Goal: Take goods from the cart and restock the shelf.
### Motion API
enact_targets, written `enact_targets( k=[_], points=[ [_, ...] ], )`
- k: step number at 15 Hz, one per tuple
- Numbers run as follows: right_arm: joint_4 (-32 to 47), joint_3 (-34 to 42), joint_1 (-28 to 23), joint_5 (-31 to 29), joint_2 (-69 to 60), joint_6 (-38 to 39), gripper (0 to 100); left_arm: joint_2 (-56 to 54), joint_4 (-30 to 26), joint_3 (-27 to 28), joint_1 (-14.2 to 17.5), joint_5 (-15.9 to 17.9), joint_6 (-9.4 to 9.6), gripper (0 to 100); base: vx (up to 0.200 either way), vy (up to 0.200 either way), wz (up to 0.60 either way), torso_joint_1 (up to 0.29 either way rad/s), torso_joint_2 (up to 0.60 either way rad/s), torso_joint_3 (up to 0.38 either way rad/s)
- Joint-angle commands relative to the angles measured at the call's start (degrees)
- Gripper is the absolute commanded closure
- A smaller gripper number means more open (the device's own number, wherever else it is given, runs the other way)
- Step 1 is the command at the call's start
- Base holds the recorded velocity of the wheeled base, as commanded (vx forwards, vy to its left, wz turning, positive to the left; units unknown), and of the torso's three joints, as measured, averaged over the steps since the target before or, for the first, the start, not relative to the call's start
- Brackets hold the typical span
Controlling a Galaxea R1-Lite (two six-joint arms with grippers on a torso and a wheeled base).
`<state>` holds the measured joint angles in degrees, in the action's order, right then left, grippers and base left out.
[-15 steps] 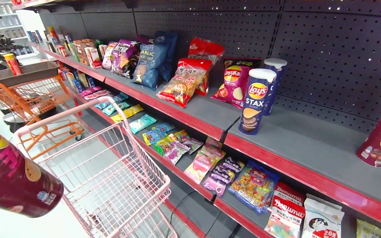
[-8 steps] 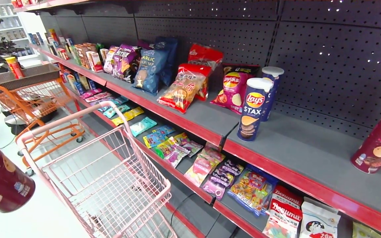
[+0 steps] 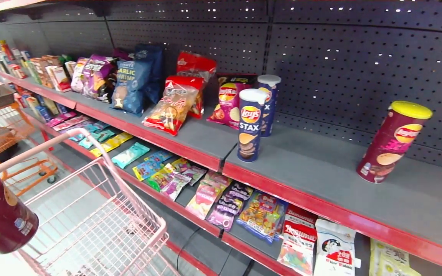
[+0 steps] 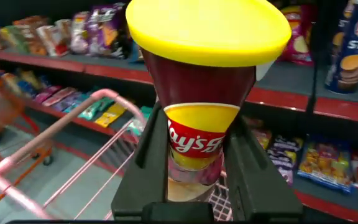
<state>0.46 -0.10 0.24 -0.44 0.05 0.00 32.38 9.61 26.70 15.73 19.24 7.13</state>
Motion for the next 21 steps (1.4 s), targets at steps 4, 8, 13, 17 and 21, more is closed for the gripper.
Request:
enact_targets(
  k=[4,8,13,17,21],
  points=[
    [0.0,0.0,0.0,0.0,0.0,-0.1,0,-0.8,0.0,-1.0,0.0,-0.1,2.36,100,0.0,0.0,-0.6,0.004,0.0,0.002],
    [0.0,0.0,0.0,0.0,0.0,-0.1,0,-1.3,-0.1,-1.1,0.1,-0.2,2.36,100,0.0,0.0,-0.6,0.005,0.0,0.002],
    [0.0,0.0,0.0,0.0,0.0,-0.1,0,-4.4,-0.1,-3.7,0.1,-0.1,3.06,100,0.0,0.0,0.0,0.0,0.0,0.0],
    [0.0,0.0,0.0,0.0,0.0,-0.2,0,-7.9,-2.6,-4.0,0.0,0.1,4.21,100,0.0,0.0,0.0,0.0,0.0,0.0],
    [0.0,0.0,0.0,0.0,0.0,-0.2,0,-11.2,-7.1,-4.1,0.0,0.1,4.73,100,0.05,0.0,0.0,-0.001,0.0,0.002]
  ],
)
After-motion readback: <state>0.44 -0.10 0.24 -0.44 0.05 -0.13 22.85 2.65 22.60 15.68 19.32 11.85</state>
